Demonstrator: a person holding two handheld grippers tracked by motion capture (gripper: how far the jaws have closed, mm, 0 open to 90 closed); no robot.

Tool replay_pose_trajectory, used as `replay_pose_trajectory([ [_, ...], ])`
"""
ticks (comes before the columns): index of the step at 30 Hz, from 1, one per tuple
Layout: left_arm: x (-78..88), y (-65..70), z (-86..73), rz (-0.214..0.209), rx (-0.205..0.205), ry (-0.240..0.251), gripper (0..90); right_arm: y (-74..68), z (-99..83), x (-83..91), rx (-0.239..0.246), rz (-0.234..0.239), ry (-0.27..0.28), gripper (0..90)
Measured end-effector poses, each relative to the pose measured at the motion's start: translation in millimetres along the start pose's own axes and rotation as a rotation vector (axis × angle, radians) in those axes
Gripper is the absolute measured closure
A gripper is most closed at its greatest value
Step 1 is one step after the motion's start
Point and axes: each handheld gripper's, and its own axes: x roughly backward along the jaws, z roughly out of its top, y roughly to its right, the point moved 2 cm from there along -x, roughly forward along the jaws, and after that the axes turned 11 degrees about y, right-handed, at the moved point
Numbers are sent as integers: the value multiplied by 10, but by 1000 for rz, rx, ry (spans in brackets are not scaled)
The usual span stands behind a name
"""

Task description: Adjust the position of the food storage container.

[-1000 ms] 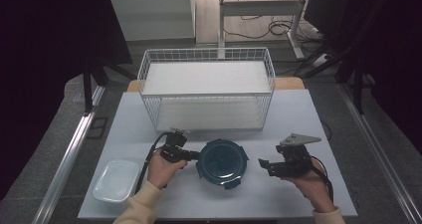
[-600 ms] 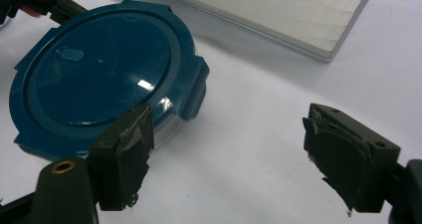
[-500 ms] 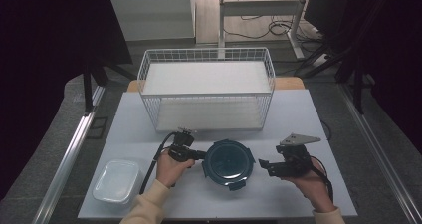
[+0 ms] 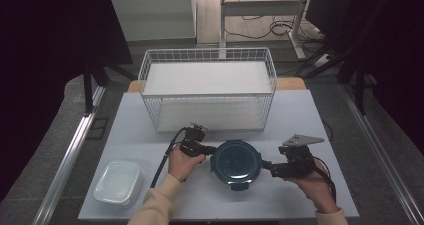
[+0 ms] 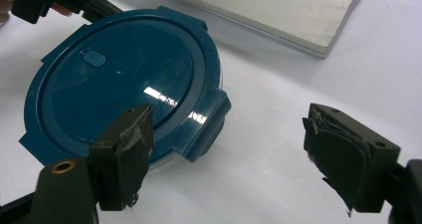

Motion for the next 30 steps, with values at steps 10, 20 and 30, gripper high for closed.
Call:
replay_pose_trajectory([
  [10, 148, -12, 37, -9, -15, 99, 900, 6, 6, 24, -5, -2, 11, 194],
  [20, 647, 207, -135, -6, -41, 199, 481, 9, 17, 41, -12, 2, 32, 195],
  [30, 824, 312, -242, -30, -26, 223, 250, 1, 18, 33, -16, 14, 40, 194],
])
